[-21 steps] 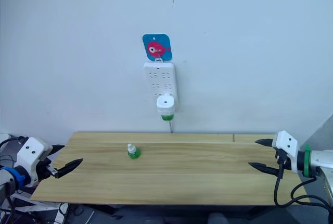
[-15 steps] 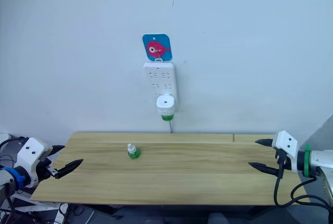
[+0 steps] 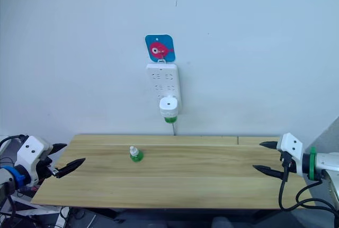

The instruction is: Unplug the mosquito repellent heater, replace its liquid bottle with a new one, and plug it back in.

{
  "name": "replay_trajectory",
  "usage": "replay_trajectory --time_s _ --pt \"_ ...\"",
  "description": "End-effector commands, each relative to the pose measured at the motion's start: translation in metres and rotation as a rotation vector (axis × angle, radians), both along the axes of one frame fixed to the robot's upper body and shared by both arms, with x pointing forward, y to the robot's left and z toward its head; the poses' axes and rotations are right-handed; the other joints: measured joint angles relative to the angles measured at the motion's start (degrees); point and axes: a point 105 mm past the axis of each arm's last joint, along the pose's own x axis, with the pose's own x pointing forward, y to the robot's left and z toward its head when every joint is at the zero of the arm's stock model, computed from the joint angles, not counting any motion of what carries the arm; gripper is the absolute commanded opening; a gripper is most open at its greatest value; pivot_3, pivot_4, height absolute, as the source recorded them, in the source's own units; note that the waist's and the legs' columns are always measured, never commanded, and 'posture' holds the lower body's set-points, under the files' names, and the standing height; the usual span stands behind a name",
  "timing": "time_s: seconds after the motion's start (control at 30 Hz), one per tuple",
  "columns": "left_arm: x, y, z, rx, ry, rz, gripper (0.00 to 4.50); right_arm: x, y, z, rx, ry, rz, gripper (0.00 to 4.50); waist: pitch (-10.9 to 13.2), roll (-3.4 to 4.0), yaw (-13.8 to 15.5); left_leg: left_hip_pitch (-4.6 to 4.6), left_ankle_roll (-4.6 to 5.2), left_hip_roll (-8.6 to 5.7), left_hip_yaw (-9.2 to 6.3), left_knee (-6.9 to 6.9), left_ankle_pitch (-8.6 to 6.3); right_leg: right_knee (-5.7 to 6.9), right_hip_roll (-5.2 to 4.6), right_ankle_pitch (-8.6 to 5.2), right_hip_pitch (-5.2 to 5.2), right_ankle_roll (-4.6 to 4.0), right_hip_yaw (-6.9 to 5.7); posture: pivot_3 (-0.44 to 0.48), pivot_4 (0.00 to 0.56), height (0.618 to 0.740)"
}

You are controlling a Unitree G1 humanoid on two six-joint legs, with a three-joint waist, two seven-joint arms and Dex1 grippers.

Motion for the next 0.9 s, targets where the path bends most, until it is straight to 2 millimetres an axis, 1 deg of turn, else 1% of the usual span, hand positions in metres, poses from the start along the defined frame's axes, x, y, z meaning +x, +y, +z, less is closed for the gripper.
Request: replay_trajectory --time_s 0.03,0.1,0.2,0.27,0.4,0.47,0.5,0.53,0.63,0.73,0.77,0.83,0.87,0.9 --pt "0.0 0.013 0.013 0.024 -0.029 0.028 4.46 0.005 0.007 0.012 0.015 -0.046 0.019 4.5 0.0 0.0 0.0 0.0 0.0 0.0 0.0 0.0 0.0 0.0 0.0 0.0 0.0 0.0 0.0 0.098 0.0 0.74" --pt "-0.004 0.013 0.011 0.022 -0.01 0.0 4.46 0.007 0.006 0.012 0.037 -0.035 -0.003 4.5 0.0 -0.02 0.0 0.0 0.0 0.0 -0.01 0.0 0.0 0.0 0.0 0.0 0.0 0.0 -0.02 0.098 0.0 0.74" --pt "-0.005 0.018 0.011 0.026 -0.026 0.023 4.46 0.009 0.006 0.014 0.048 -0.041 -0.016 4.5 0.0 -0.01 0.0 0.0 0.0 0.0 0.0 0.0 0.0 0.0 0.0 0.0 0.0 0.0 -0.01 0.097 0.0 0.74" --pt "-0.005 0.017 0.009 0.002 -0.025 0.033 4.46 0.01 0.007 0.014 0.035 -0.057 -0.014 4.5 0.0 -0.02 0.1 0.0 0.0 0.0 -0.02 0.0 0.0 0.0 0.0 0.0 0.01 0.0 -0.02 0.094 0.0 0.74" --pt "-0.008 -0.001 0.003 -0.063 0.019 -0.031 4.46 0.008 0.01 0.012 0.003 -0.068 0.019 4.5 0.0 -0.01 0.0 0.0 0.0 0.0 -0.01 0.0 0.0 -0.01 -0.01 0.0 0.01 0.0 -0.01 0.062 0.011 0.74" --pt "-0.004 -0.01 0.003 -0.07 0.023 -0.063 4.46 0.006 0.014 0.013 -0.002 -0.074 0.027 4.5 0.0 0.03 -0.3 0.0 0.0 0.02 -0.01 0.0 0.0 0.0 0.0 -0.01 0.0 0.0 -0.02 0.044 0.023 0.74" --pt "0.0 -0.016 0.005 -0.078 0.018 -0.081 4.46 0.004 0.018 0.013 0.002 -0.075 0.041 4.5 0.0 0.05 -0.4 0.0 0.0 0.01 -0.01 0.0 0.0 0.0 0.0 -0.01 0.0 0.0 -0.01 0.044 0.023 0.74" --pt "0.004 -0.022 0.008 -0.085 0.009 -0.098 4.46 0.002 0.023 0.015 0.008 -0.081 0.057 4.5 0.1 0.06 -0.4 0.0 0.0 0.01 -0.01 0.0 0.0 0.0 0.0 -0.01 0.01 0.0 -0.01 0.025 0.038 0.74" --pt "0.018 -0.041 0.018 -0.118 -0.016 -0.159 4.46 -0.006 0.045 0.026 0.047 -0.105 0.112 4.5 0.6 0.15 -0.5 0.0 0.0 0.01 -0.06 0.01 0.0 -0.01 0.0 -0.02 0.05 0.01 -0.05 -0.006 0.064 0.74" --pt "0.03 -0.053 0.025 -0.136 -0.039 -0.191 4.46 -0.013 0.066 0.037 0.078 -0.124 0.153 4.5 1.2 0.25 -0.8 0.0 0.0 0.01 -0.07 0.03 0.0 0.03 0.01 -0.02 0.04 0.02 -0.05 -0.025 0.077 0.74" --pt "0.033 -0.057 0.026 -0.146 -0.039 -0.203 4.46 -0.016 0.074 0.042 0.096 -0.136 0.167 4.5 1.5 0.26 -1.0 -0.01 0.0 0.02 -0.06 0.02 0.0 0.02 0.01 -0.02 0.03 0.02 -0.04 -0.048 0.092 0.74" --pt "0.041 -0.066 0.029 -0.173 -0.039 -0.227 4.46 -0.02 0.093 0.055 0.142 -0.167 0.18 4.5 2.3 0.29 -1.8 -0.01 0.0 0.02 -0.05 0.02 0.0 0.03 0.01 -0.01 0.02 0.02 -0.03 -0.07 0.105 0.74" --pt "0.043 -0.07 0.029 -0.183 -0.036 -0.24 4.46 -0.022 0.099 0.06 0.161 -0.176 0.179 4.5 2.5 0.28 -2.2 -0.06 0.0 0.03 -0.05 0.02 0.0 0.02 0.02 -0.01 -0.02 0.02 -0.03 -0.07 0.105 0.74" --pt "0.045 -0.074 0.03 -0.188 -0.033 -0.258 4.46 -0.022 0.106 0.064 0.176 -0.182 0.164 4.5 2.9 0.22 -2.4 -0.06 0.0 0.03 -0.06 0.02 0.0 0.03 0.02 -0.01 -0.01 0.02 -0.03 -0.093 0.118 0.74"
